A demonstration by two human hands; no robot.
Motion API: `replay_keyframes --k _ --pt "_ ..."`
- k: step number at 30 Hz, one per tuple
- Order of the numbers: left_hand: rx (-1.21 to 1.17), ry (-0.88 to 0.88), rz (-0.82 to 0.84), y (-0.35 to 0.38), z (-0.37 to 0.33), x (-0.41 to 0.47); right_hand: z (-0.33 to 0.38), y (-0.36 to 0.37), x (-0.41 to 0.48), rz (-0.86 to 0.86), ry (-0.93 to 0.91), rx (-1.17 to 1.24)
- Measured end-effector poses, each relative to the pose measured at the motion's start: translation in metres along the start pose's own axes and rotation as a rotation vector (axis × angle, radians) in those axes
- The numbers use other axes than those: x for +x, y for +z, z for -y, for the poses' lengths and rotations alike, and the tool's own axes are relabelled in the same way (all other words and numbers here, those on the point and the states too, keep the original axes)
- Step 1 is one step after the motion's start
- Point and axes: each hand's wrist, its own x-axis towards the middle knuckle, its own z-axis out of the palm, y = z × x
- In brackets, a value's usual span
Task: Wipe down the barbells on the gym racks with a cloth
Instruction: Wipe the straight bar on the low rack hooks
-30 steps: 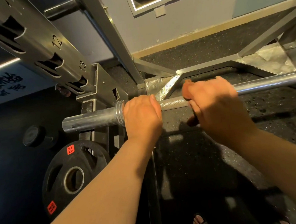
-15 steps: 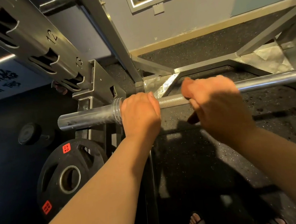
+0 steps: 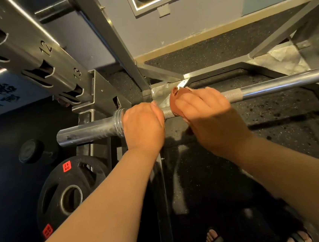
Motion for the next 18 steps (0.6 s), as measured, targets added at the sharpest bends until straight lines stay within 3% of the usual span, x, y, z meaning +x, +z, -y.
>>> replay_keyframes --k 4,9,13,18 --pt "-0.007 0.002 -0.022 -0.001 -0.003 0.001 -0.023 -0.01 -0.014 -0.018 0.124 -0.022" --pt "-0.11 -0.024 -0.107 -0.003 -0.005 -0.003 0.027 0.003 -0.002 -0.134 0.326 0.054" --pt "-0.135 -0.022 -0.102 -0.005 -0.006 -0.004 0.042 0.014 0.005 -0.04 0.119 0.07" --pt "-0.134 0.001 -0.087 -0.006 -0.004 -0.004 -0.006 0.0 -0.005 0.009 -0.115 0.007"
